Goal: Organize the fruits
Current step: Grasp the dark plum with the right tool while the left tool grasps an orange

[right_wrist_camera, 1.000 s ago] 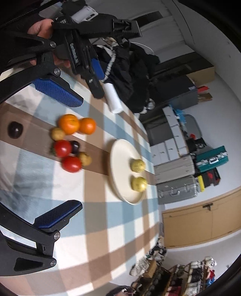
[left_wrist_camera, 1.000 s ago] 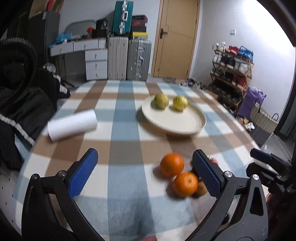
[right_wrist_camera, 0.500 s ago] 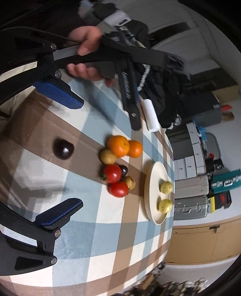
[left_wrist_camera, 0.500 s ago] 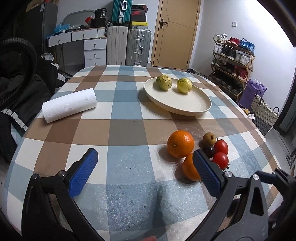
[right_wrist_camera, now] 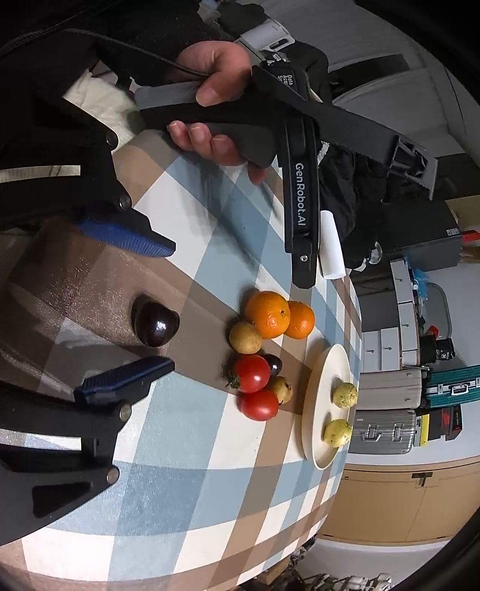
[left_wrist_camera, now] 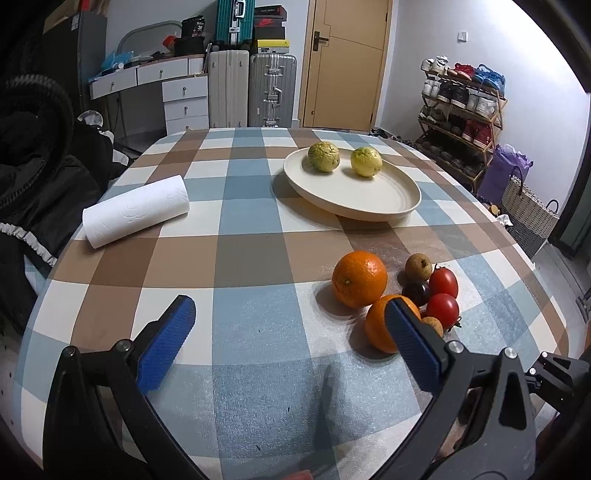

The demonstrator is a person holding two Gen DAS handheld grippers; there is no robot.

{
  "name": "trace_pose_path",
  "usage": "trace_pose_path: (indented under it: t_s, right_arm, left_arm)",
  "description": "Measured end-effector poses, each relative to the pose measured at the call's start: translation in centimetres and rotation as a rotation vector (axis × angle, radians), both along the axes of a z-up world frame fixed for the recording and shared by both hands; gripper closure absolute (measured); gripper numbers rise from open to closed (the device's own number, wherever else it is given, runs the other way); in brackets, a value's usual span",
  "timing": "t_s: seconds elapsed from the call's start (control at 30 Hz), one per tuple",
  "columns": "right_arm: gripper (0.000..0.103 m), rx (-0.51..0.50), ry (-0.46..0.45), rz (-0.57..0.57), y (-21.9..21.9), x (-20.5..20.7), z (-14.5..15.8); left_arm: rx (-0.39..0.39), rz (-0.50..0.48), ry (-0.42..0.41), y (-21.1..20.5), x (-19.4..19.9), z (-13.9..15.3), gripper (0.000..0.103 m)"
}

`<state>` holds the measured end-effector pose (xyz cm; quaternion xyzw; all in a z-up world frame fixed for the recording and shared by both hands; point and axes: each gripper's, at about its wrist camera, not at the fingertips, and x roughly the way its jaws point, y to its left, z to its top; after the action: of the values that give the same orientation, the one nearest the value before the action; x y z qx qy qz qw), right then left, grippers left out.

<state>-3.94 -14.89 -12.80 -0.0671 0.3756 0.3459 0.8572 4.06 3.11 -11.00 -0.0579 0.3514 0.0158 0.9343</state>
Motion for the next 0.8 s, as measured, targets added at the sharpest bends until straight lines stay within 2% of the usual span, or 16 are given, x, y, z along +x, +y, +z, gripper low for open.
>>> trace_pose_path:
  t_s: [0.07,0.2,0.3,0.53,0.8]
  right_arm:
    - [0.062,-0.004,-0.001,-0.008,-0.1,0.0,0.0]
    - [0.068,0.009,0.026,-0.013,-0.4,0.4,-0.1]
    - [0.077,0.024,0.037,-0.027,-0.8,0.7,-0.1]
    - [0.077,0.06,0.035,-0.032,-1.2,1.0,0.1]
    - [0.078,0.099,0.006,-0.07,-2.1,2.4,1.2]
  left_arm:
    - [0.003,-0.001,-0.002,0.0,0.0,0.1,0.001]
    - [0.009,0.002,-0.006,0.1,0.1,0.3,0.001]
    - [-0.002,0.0,-0.012,0.4,0.2,0.4,0.001]
    - [-0.02,-0.022,-0.007,0.9,1.2,0.7,0.001]
    - [-0.054,-0.106,0.048,0.4,4.0,0.4,0.001]
